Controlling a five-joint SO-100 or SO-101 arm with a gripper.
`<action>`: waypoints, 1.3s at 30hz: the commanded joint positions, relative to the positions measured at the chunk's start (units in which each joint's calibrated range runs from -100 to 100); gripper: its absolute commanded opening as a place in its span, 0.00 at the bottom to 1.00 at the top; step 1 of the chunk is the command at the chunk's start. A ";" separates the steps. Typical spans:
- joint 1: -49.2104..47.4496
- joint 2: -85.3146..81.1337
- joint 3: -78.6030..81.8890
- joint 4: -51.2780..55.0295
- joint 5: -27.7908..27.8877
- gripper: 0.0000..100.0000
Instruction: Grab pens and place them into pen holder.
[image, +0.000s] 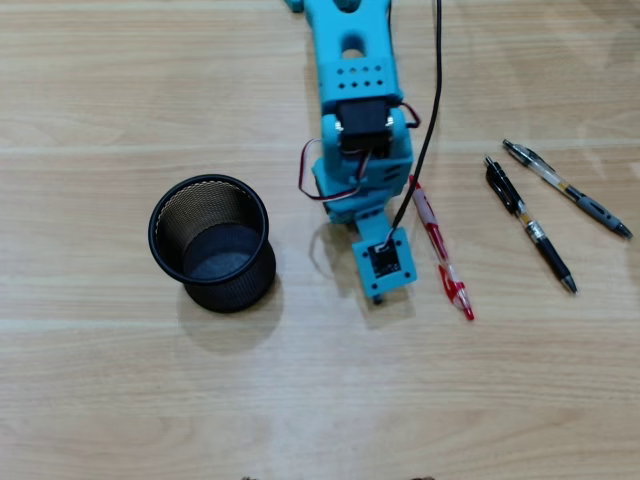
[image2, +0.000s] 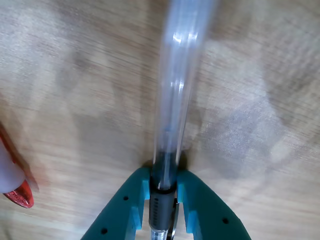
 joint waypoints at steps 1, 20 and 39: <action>0.95 -0.94 -0.76 0.47 0.27 0.01; 10.95 -32.39 -32.90 -4.00 7.54 0.02; 16.67 -41.01 20.34 -37.52 7.59 0.02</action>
